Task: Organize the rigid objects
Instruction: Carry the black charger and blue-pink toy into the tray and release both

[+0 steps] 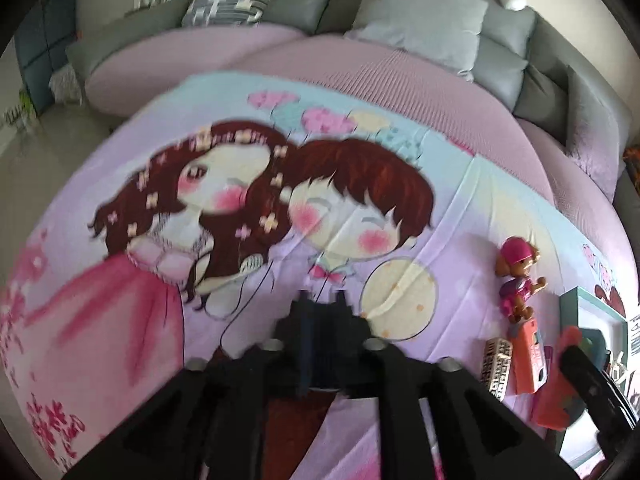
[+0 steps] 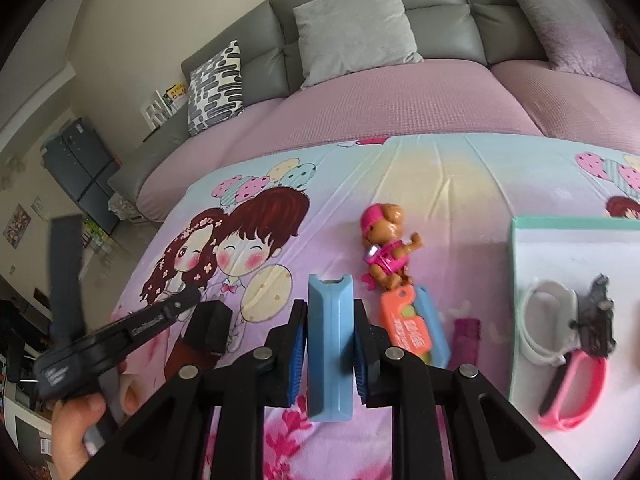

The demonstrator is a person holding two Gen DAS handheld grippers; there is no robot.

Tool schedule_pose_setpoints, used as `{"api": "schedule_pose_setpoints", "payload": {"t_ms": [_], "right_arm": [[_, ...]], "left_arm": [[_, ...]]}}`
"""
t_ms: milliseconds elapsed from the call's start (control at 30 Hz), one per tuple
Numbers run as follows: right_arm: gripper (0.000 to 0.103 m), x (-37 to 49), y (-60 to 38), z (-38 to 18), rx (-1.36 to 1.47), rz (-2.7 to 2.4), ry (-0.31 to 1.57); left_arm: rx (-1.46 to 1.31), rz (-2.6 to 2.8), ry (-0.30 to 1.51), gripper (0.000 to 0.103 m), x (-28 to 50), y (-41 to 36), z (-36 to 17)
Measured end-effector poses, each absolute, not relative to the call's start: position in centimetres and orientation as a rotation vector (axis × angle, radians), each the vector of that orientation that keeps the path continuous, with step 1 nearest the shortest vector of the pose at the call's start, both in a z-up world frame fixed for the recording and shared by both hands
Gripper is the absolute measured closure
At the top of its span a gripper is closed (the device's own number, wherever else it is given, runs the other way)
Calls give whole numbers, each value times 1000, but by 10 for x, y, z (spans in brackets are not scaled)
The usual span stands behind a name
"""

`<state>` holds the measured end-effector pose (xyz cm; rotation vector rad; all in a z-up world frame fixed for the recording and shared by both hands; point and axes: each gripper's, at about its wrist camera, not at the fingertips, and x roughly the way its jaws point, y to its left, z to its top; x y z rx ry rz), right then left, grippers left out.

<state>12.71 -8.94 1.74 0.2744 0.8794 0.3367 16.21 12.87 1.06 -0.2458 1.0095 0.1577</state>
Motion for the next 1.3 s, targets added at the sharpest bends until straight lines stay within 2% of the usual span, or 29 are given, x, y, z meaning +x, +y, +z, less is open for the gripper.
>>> {"api": "schedule_pose_setpoints", "payload": {"t_ms": [33,100,467,500,533,733,867,1100,1300], "right_arm": [[81,125,-92,16,279,332,882],[81,123,-98,15,282,316,887],[81,111,-118,5,317,286,910],[81,111,-119,5,319,286,909],[81,111,-120,5,321,288,909],[81,109,-126,5,341,292,910],[81,103,-134,15,355,291,881],[81,88,-171,45,340,213,777],[81,84,-214,48,293,39,764]], "left_arm": [[-242,163,1014,56,162,129,9],[-245,161,1007,43,159,128,7],[-158,185,1081,44,169,112,-22],[-149,189,1076,47,169,111,-22],[-144,192,1073,60,169,110,-21],[-177,207,1056,61,165,108,-14],[-197,167,1001,61,156,94,10],[-163,22,824,61,139,38,85],[-162,-89,761,61,131,-12,112]]}}
